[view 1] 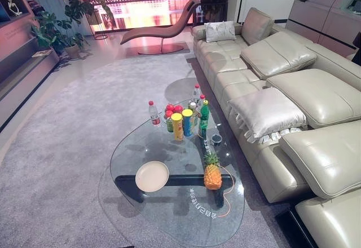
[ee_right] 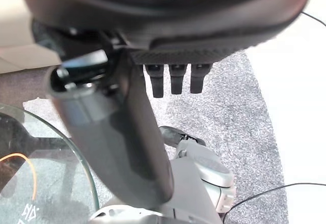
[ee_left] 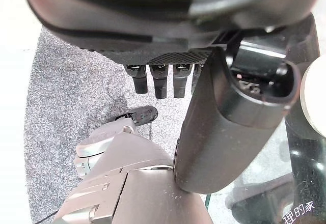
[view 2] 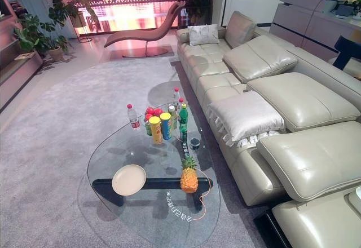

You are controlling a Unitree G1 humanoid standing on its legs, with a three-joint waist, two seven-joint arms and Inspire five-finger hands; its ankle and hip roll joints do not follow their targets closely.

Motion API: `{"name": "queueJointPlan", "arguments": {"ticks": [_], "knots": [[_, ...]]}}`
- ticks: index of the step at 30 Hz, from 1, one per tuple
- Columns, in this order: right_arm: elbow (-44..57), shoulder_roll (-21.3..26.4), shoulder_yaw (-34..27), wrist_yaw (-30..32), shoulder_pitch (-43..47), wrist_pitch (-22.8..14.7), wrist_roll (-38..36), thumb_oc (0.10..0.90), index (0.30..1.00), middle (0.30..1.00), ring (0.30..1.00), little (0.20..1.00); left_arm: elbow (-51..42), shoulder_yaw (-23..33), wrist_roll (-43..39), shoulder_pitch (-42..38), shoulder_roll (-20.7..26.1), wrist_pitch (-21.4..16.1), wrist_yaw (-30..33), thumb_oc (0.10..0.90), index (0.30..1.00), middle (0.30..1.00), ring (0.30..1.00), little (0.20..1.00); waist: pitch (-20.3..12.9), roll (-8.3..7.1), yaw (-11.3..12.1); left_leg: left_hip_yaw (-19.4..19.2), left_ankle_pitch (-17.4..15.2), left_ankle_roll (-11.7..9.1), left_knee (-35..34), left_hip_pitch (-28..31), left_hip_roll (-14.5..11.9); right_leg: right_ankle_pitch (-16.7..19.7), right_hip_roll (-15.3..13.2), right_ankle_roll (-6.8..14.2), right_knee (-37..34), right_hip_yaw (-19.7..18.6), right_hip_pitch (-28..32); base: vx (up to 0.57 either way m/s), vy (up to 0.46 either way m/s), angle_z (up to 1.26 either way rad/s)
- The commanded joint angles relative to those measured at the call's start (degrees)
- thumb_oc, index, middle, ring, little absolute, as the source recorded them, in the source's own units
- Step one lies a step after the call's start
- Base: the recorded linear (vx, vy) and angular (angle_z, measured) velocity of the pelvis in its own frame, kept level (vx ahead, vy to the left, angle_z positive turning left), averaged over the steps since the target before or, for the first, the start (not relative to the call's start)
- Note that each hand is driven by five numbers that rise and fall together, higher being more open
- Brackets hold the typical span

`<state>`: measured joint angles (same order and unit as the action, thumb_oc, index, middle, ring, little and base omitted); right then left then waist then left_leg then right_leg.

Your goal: Pick up the fruit to the plate

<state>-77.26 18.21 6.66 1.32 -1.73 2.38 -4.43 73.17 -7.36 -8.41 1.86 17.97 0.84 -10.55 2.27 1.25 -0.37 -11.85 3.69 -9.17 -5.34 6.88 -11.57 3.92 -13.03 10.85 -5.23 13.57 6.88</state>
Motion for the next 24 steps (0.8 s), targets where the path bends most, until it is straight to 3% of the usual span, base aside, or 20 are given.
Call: {"name": "queueJointPlan", "arguments": {"ticks": [1, 15, 24], "knots": [[-2.9, 1.4, -0.3, 0.4, 5.3, -1.0, 0.6, 0.800, 0.900, 0.900, 0.900, 0.900, 4.2, 0.9, -1.4, -5.0, 0.9, -1.1, -0.4, 0.800, 0.900, 0.900, 0.900, 0.900, 2.6, -0.43, -0.4, -1.5, -0.1, -1.7, 0.3, 0.8, -3.5, 0.5, -4.2, 2.5, 0.2, 2.8, 1.4, 0.00, 0.000, 0.00], [-3.1, 1.8, -0.3, 0.3, 5.4, -0.8, 1.4, 0.800, 0.900, 0.900, 0.900, 0.900, 4.5, 0.7, 0.0, -4.8, 1.1, -0.3, -0.2, 0.800, 0.900, 0.900, 0.900, 0.900, 2.6, -0.28, -0.2, -1.2, 0.1, -1.7, 0.3, 0.3, -3.4, 0.4, -4.1, 2.4, 0.2, 3.1, 1.1, 0.00, 0.000, 0.00], [-2.6, 2.8, 0.5, 0.8, 5.3, 0.5, 2.6, 0.800, 0.900, 0.900, 0.900, 0.900, 2.8, -0.6, -3.2, -4.0, 1.0, 0.7, -0.1, 0.800, 0.900, 0.900, 0.900, 0.900, 5.0, 0.60, -0.3, -0.8, 1.4, -1.8, 0.3, -4.4, -3.6, 1.3, -4.2, 2.3, 0.2, 2.0, -3.8, -0.02, 0.006, -0.01]]}}
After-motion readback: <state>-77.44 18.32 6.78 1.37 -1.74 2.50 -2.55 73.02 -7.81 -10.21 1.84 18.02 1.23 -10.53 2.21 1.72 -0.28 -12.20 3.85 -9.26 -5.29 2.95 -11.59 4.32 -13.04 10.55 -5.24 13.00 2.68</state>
